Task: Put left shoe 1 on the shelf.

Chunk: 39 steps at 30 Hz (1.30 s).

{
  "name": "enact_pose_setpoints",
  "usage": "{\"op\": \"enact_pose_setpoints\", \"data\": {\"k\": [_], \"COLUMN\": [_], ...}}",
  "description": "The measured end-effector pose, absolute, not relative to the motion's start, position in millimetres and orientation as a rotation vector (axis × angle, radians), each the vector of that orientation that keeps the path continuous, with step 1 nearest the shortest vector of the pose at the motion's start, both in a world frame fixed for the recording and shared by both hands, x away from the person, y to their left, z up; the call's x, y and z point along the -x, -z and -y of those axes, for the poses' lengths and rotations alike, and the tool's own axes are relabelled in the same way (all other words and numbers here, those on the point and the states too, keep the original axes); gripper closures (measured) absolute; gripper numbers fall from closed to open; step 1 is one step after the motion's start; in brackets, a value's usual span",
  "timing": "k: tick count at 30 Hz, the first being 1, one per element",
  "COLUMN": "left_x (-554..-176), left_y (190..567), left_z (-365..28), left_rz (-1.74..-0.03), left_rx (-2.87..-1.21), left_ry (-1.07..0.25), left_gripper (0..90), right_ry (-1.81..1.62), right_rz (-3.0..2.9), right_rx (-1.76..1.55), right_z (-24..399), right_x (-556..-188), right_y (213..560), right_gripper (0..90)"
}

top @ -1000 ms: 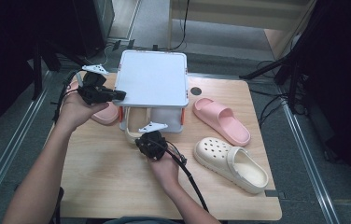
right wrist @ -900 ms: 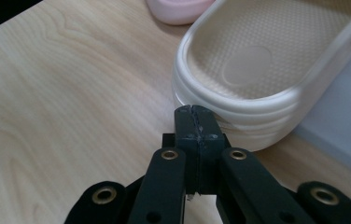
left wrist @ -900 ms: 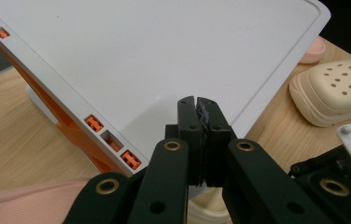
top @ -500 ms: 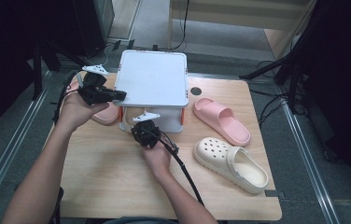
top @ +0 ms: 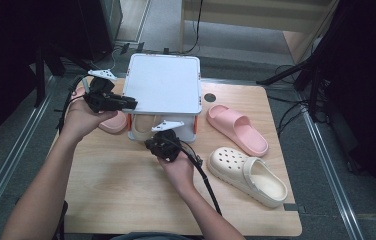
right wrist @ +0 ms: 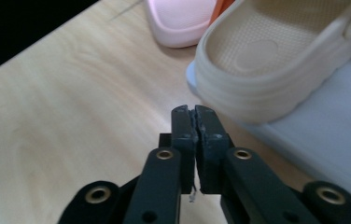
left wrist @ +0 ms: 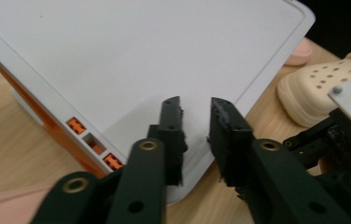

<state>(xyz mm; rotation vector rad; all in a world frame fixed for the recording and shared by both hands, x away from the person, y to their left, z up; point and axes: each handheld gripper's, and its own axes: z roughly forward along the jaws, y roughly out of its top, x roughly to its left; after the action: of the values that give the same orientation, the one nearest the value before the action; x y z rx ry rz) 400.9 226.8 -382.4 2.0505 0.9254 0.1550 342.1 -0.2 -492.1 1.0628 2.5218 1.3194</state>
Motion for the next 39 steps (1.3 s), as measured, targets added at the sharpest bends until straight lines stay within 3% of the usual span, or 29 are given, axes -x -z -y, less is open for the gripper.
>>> {"op": "enact_pose_setpoints", "data": {"k": [5, 14, 21, 39], "left_x": [-394.0, -370.3, -350.2, -317.3], "left_y": [375.4, 375.9, 383.1, 417.6], "left_z": [-223.7, -218.6, -220.2, -216.3], "left_rz": [-0.912, -0.916, -0.913, -0.927], "left_rx": [-2.052, -2.026, -2.024, -2.036], "left_ry": [-0.136, -0.154, -0.183, -0.203], "left_gripper": [58.6, 48.1, 43.4, 39.7], "right_ry": [-1.352, -1.425, -1.42, -1.383], "right_rz": [-2.562, -2.566, -2.549, -2.443], "right_rx": [-1.001, -0.974, -0.906, -1.044], "right_z": [34.7, 82.1, 120.2, 203.0], "right_x": [-322.1, -304.8, -291.9, -277.1], "right_y": [475.9, 457.2, 451.2, 446.7], "right_gripper": [84.5, 73.6, 66.7, 60.3]}}
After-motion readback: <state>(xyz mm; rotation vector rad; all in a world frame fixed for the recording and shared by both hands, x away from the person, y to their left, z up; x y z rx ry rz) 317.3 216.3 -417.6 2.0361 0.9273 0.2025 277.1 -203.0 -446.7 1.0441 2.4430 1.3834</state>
